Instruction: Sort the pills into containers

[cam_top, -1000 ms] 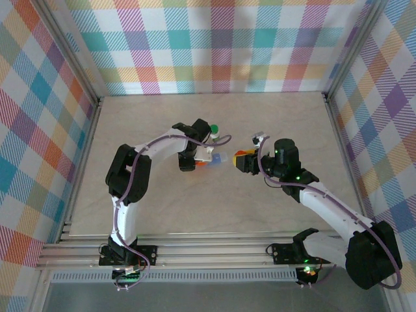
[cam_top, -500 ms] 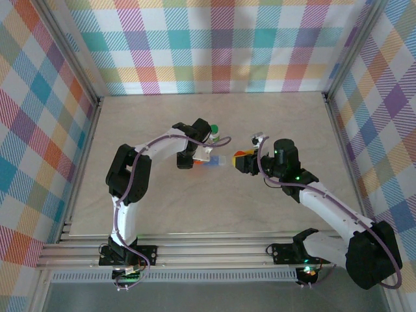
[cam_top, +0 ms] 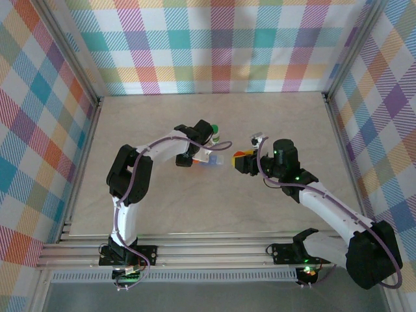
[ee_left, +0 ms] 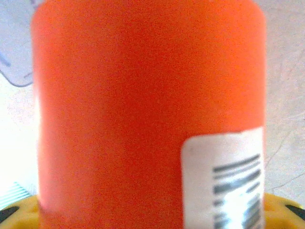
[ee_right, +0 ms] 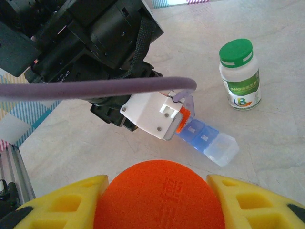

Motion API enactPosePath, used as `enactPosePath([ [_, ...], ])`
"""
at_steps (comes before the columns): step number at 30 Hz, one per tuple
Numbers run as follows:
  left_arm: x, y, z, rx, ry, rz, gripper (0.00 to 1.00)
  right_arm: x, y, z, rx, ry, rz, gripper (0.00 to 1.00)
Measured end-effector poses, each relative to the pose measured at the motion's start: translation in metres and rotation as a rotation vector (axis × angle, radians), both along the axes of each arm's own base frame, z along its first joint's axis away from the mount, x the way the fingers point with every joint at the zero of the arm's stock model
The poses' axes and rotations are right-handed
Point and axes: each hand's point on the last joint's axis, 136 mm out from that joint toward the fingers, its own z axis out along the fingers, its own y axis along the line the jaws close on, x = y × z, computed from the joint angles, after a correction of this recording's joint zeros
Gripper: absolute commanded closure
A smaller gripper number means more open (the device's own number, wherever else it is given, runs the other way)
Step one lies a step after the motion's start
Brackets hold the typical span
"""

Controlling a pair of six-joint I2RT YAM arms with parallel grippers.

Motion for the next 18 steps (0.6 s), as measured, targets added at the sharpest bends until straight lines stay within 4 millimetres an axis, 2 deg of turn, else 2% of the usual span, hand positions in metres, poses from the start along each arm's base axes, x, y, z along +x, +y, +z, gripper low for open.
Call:
enactPosePath([
  [18, -0.001, -0.017, 0.004, 0.073, -0.049, -0.092, 0.93, -0.001, 0.002, 0.000, 0.000, 0.000, 0.006, 1.00],
])
